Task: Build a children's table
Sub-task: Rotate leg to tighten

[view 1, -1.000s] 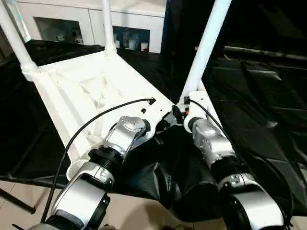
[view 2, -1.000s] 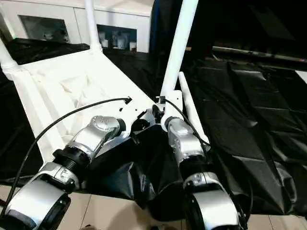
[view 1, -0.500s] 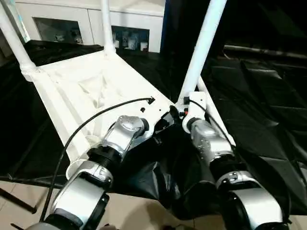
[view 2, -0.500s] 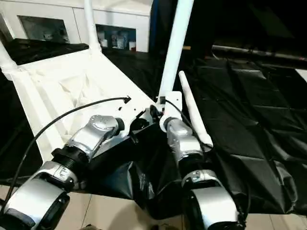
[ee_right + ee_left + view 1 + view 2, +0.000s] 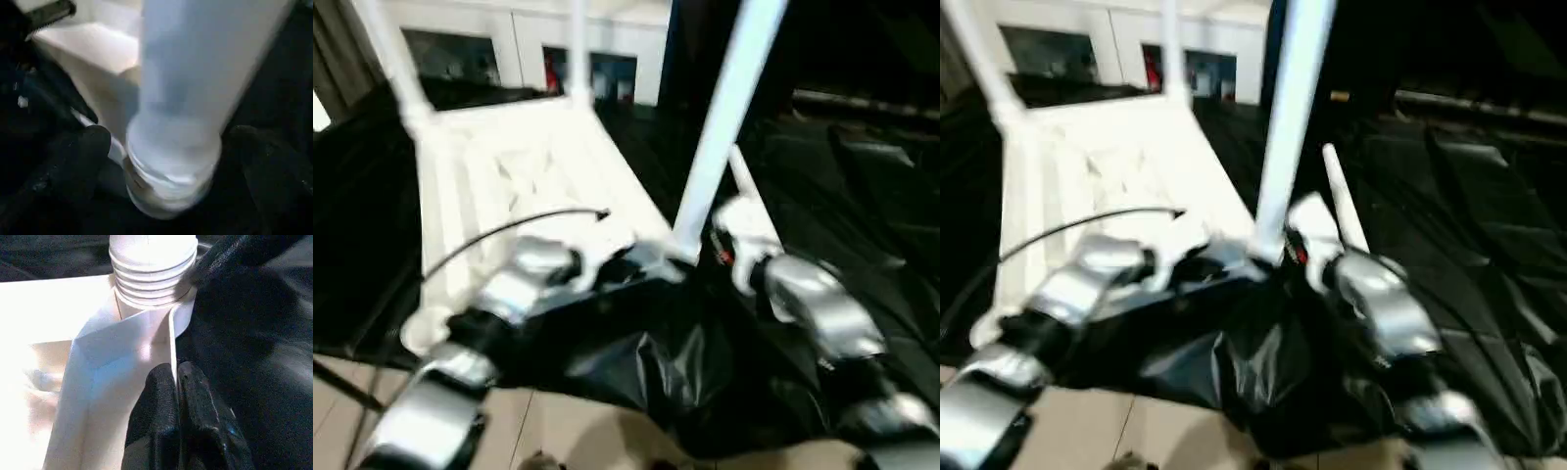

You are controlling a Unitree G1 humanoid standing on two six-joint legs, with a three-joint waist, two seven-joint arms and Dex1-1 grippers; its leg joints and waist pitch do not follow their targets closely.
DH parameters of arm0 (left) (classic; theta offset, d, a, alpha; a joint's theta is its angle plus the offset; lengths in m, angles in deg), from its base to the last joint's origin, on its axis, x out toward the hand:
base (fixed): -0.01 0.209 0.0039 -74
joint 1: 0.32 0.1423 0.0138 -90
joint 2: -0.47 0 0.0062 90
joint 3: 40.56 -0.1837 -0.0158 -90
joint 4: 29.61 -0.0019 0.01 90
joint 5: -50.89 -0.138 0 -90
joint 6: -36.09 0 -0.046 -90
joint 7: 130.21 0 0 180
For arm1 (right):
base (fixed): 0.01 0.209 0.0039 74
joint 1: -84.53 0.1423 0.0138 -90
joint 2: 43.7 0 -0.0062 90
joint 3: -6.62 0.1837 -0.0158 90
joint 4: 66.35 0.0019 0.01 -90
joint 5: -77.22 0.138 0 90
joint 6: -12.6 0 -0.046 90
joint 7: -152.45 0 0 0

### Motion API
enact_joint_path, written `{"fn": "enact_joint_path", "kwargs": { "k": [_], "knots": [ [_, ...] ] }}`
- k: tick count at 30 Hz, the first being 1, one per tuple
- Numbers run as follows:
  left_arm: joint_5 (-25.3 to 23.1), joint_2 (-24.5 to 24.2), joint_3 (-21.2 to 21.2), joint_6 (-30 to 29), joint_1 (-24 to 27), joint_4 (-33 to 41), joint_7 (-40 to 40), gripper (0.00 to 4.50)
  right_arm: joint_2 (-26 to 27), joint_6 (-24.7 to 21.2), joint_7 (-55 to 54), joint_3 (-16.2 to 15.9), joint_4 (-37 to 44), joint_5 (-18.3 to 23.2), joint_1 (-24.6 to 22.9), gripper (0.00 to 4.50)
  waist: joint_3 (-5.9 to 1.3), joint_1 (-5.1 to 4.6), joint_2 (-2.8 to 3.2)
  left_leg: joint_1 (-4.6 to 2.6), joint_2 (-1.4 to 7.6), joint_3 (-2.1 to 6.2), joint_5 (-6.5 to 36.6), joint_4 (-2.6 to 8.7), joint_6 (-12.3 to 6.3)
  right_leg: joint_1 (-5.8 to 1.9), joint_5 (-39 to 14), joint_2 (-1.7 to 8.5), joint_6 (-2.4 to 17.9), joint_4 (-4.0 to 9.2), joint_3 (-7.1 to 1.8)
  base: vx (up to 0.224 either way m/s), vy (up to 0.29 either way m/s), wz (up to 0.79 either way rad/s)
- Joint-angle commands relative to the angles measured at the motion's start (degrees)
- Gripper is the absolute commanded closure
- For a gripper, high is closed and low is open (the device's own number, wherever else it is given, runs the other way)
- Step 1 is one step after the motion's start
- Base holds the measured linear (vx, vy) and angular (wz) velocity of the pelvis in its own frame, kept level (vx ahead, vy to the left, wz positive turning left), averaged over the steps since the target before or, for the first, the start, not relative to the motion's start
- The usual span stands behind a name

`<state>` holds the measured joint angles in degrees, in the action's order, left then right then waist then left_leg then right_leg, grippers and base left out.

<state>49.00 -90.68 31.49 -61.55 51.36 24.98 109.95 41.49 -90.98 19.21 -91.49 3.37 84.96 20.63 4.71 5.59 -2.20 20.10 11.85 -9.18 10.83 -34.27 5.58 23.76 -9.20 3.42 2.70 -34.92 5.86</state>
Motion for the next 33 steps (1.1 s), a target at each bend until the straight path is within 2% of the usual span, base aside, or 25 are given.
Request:
{"fn": "enact_joint_path", "kwargs": {
  "k": [1, 2, 6, 9, 12, 15, 17, 18, 25, 29, 31, 33],
  "knots": [
    [3.34, -0.26, -1.46, 1.29, 0.80, 5.71, 6.17, 4.50, -2.67, -1.44, 4.19, -0.98, 4.31, 1.49, -1.29, 0.05, -4.56, 0.17, 0.60, -0.01, 1.33, -0.02, 10.33, 3.94, -3.38, -4.15, -18.13, 4.87, 7.78, 5.02, -3.48, 0.000, 0.000, 0.00],
    [3.66, -1.08, -1.79, 0.94, 1.42, 7.14, 7.56, 4.50, -3.76, -1.92, 5.57, -1.37, 5.65, 1.79, -2.00, 0.05, -4.40, 0.31, 0.71, -0.17, 1.50, -0.01, 10.53, 4.03, -3.32, -3.91, -18.39, 4.84, 7.79, 5.03, -3.56, 0.000, 0.000, 0.00],
    [4.41, -2.87, -2.31, 0.64, 2.97, 10.09, 10.86, 4.50, -5.93, -3.50, 8.41, -2.01, 8.54, 2.46, -3.41, 0.05, -4.44, 0.69, 0.77, -0.28, 1.51, -0.12, 10.70, 4.02, -3.19, -3.71, -18.44, 4.77, 7.84, 5.06, -3.54, 0.000, 0.000, 0.00],
    [4.52, -3.41, -2.39, 0.33, 3.72, 11.17, 11.76, 4.50, -6.33, -3.36, 9.72, -2.19, 9.14, 2.65, -3.92, 0.05, -4.54, 0.80, 0.55, -0.33, 1.47, -0.18, 10.91, 3.97, -2.83, -3.76, -19.48, 4.78, 7.48, 5.11, -3.46, 0.000, 0.000, 0.00],
    [4.24, -3.70, -2.43, 0.20, 4.14, 11.72, 11.88, 4.50, -6.59, -4.09, 10.76, -2.36, 9.81, 3.21, -4.36, 0.05, -4.58, 0.86, 0.41, -0.09, 1.31, -0.22, 10.06, 3.91, -3.01, -3.86, -20.33, 4.76, 6.46, 5.22, -3.41, 0.000, 0.000, 0.00],
    [4.26, -3.90, -2.50, -0.16, 4.40, 12.36, 11.64, 4.50, -7.17, -4.05, 11.13, -3.34, 9.86, 2.55, -4.55, 0.45, -4.71, 0.90, 0.36, 0.07, 1.37, -0.15, 9.21, 3.89, -3.04, -3.93, -19.82, 4.77, 6.22, 5.05, -3.36, 0.000, 0.000, 0.00],
    [4.24, -3.89, -2.52, -0.20, 4.40, 12.39, 11.61, 4.50, -7.14, -3.93, 11.12, -3.43, 9.73, 2.39, -4.54, 0.51, -4.76, 0.88, 0.35, 0.08, 1.32, -0.21, 8.85, 3.83, -3.10, -3.87, -19.02, 4.67, 6.39, 4.98, -3.38, 0.000, 0.000, 0.00],
    [4.03, -3.83, -2.43, -0.22, 4.43, 12.46, 11.58, 4.50, -6.99, -4.01, 11.24, -3.40, 9.73, 2.28, -4.60, 0.70, -4.81, 0.91, 0.39, 0.07, 1.30, -0.22, 8.82, 3.79, -3.05, -3.89, -18.78, 4.69, 6.49, 4.95, -3.38, 0.000, 0.000, 0.00],
    [3.80, -3.93, -2.31, -0.75, 4.67, 13.23, 11.68, 4.50, -6.49, -3.98, 11.32, -3.67, 9.54, 2.40, -4.64, 1.26, -4.85, 0.95, 0.43, 0.09, 1.26, -0.21, 8.78, 3.75, -2.89, -3.99, -18.35, 4.69, 6.58, 4.90, -3.38, 0.000, 0.000, 0.00],
    [3.78, -3.99, -2.35, -0.92, 4.73, 13.41, 11.69, 4.50, -6.27, -3.81, 11.29, -4.02, 9.26, 2.52, -4.53, 1.47, -4.86, 0.94, 0.48, 0.10, 1.27, -0.20, 8.53, 3.73, -2.93, -4.00, -17.74, 4.67, 6.73, 4.80, -3.39, 0.000, 0.000, 0.00],
    [3.78, -4.02, -2.36, -0.98, 4.74, 13.44, 11.72, 4.50, -6.21, -3.74, 11.31, -4.09, 9.13, 2.50, -4.49, 1.70, -4.85, 0.91, 0.45, 0.15, 1.22, -0.23, 8.50, 3.72, -2.98, -4.03, -17.55, 4.64, 6.77, 4.82, -3.39, 0.000, 0.000, 0.00],
    [3.66, -4.05, -2.44, -0.94, 4.67, 13.04, 11.85, 4.50, -6.05, -3.19, 11.42, -4.25, 8.73, 2.32, -4.68, 1.70, -4.78, 0.91, 0.65, 0.10, 1.26, -0.19, 8.66, 3.77, -2.93, -3.98, -17.47, 4.60, 6.90, 4.81, -3.37, 0.000, 0.000, 0.00]
  ]
}}
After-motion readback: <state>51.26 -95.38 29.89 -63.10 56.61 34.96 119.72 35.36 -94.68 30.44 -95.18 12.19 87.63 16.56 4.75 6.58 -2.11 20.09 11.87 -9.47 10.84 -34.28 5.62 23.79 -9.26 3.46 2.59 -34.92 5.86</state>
